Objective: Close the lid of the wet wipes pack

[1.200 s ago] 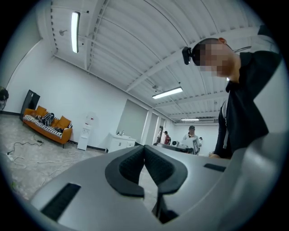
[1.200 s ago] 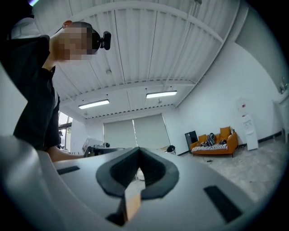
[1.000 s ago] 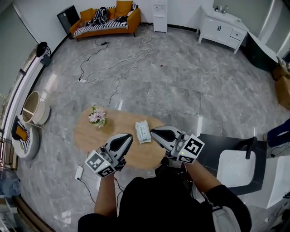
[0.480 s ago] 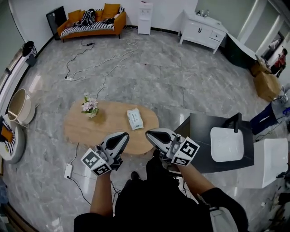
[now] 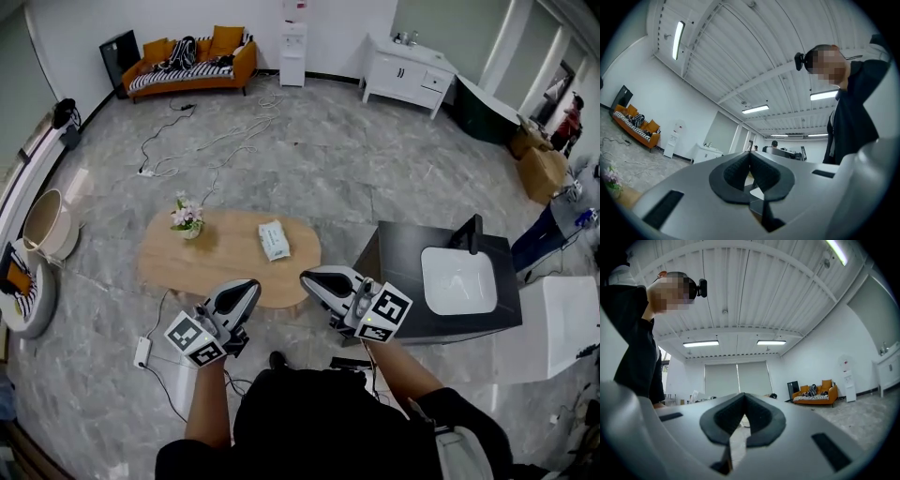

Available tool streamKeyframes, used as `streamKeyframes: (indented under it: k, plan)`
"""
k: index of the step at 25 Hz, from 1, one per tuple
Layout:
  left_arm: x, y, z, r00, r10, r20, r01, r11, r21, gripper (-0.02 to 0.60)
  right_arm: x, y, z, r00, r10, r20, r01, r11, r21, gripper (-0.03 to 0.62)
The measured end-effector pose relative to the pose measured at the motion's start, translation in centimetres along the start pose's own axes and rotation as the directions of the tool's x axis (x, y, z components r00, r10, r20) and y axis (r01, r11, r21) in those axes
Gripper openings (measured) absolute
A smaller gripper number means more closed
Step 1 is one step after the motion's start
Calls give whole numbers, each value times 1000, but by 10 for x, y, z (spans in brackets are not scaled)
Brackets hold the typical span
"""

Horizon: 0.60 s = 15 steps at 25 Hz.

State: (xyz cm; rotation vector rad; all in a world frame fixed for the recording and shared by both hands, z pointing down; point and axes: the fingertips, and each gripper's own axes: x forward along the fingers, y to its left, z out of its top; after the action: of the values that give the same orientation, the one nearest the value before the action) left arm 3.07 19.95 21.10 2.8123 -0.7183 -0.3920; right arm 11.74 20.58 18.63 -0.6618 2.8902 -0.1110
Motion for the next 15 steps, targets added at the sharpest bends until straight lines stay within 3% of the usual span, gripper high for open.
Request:
streamKeyframes:
  k: [8,15]
  plan:
    - [-19,-114,-26,999,26,24,-26,999,-20,15,-91,86,1,999,40,10,-40,999,17,11]
    - [-40,-204,-60,998,36,-46,-37,999,-19,17,-154,149,-1,999,25,34,-26,999,47,10]
